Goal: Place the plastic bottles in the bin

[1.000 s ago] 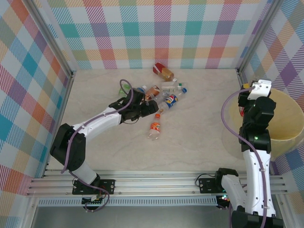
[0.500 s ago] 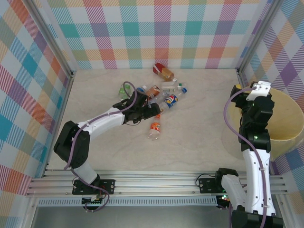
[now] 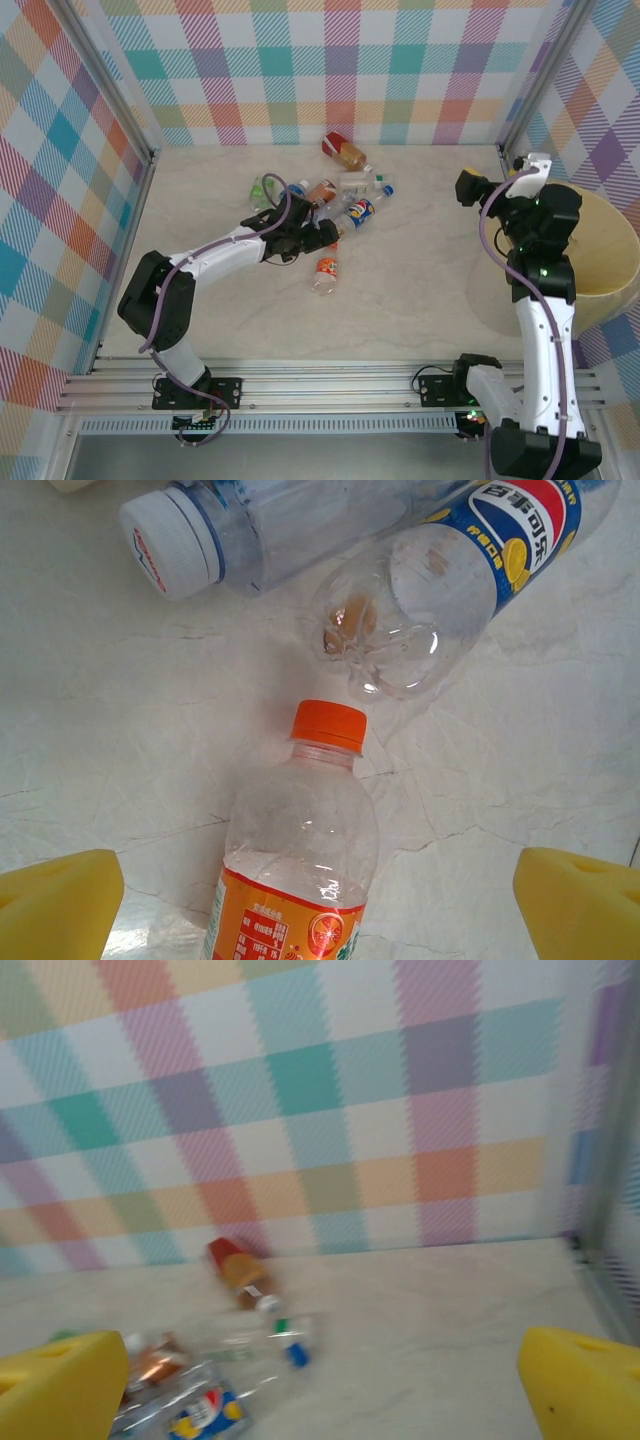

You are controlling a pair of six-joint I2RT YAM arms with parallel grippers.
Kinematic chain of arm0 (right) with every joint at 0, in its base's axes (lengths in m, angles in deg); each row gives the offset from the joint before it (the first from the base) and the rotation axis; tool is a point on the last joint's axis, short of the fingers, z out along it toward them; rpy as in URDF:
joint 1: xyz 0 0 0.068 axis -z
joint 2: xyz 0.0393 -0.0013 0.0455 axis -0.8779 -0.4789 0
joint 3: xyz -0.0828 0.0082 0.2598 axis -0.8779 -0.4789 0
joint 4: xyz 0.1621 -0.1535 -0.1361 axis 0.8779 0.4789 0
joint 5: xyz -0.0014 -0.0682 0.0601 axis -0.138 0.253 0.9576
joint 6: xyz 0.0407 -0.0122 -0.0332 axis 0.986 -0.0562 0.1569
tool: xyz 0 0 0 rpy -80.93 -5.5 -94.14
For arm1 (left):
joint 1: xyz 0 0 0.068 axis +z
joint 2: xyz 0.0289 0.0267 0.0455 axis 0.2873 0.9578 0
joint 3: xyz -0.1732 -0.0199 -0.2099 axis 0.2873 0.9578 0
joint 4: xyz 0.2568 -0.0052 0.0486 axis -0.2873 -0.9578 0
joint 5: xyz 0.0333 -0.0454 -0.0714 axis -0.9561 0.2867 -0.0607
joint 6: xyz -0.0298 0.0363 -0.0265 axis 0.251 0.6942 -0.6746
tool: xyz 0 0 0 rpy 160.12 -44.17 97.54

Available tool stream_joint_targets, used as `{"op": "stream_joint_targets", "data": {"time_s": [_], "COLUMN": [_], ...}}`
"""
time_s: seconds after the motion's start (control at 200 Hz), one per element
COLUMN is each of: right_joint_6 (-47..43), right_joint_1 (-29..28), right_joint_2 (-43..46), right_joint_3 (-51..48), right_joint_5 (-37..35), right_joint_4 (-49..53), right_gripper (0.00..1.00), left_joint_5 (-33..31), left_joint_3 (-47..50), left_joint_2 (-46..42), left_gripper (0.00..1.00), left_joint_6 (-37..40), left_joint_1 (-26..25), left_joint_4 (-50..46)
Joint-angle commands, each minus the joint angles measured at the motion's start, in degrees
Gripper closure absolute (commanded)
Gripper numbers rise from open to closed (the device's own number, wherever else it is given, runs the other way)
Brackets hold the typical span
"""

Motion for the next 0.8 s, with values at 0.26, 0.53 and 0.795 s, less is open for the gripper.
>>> {"op": "stream_joint_targets", "data": {"time_s": [0.26,0.53,0.795], "right_joint_6": [4.05,5.85,5.82], "right_joint_1": [-8.04,-14.49,-17.42], "right_joint_2": [-6.14,-6.74,-4.98], "right_joint_3": [3.1,2.25,-0.71], "right_joint_5": [13.05,11.02,9.93], "right_joint_4": [-3.07,-2.74,-2.44], "right_gripper": [0.0,0.0,0.0], "left_joint_5": [-10.08,-16.43,-17.87], "left_joint_3": [-3.89,-14.33,-23.37], "left_joint_2": [3.83,13.05,19.71], "left_gripper": [0.0,0.0,0.07], "left_joint_6": [10.2,12.19,11.97], "left_joint_1": [-8.17,-10.03,-10.11], "left_joint_4": [-11.4,-19.92,-26.3]}}
